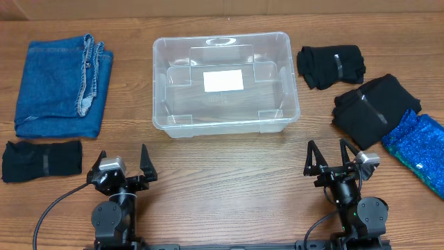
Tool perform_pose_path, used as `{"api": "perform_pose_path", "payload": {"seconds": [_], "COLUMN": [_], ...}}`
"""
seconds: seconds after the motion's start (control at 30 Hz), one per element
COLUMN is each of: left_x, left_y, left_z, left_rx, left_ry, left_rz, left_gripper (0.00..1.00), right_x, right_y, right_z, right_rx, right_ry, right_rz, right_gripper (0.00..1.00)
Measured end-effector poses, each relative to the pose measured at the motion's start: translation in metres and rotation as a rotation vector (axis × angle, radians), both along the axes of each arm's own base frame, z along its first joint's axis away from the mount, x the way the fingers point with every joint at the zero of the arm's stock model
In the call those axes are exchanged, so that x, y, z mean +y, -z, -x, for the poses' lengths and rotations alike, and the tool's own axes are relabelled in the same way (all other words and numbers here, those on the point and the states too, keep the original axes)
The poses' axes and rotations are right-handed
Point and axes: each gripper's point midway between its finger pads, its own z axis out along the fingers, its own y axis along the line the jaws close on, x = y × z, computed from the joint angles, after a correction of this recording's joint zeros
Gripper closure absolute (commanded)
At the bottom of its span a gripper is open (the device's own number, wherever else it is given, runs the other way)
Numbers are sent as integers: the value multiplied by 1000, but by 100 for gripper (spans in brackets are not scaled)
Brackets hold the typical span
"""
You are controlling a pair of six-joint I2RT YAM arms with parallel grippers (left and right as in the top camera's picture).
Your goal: Pack container
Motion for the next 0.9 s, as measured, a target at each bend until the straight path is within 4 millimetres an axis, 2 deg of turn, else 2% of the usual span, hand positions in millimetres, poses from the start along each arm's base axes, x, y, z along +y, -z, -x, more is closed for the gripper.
{"api": "perform_pose_path", "payload": {"seconds": [0.9], "left_x": [2], "left_y": [-2], "left_z": [0], "left_rx": [-7], "left_ry": [-12], "left_rz": [-2], "left_gripper": [0], "right_x": [0], "right_y": [0], "right_z": [0], "right_rx": [0], "right_ry": [0], "right_rz": [0], "right_gripper": [0]}}
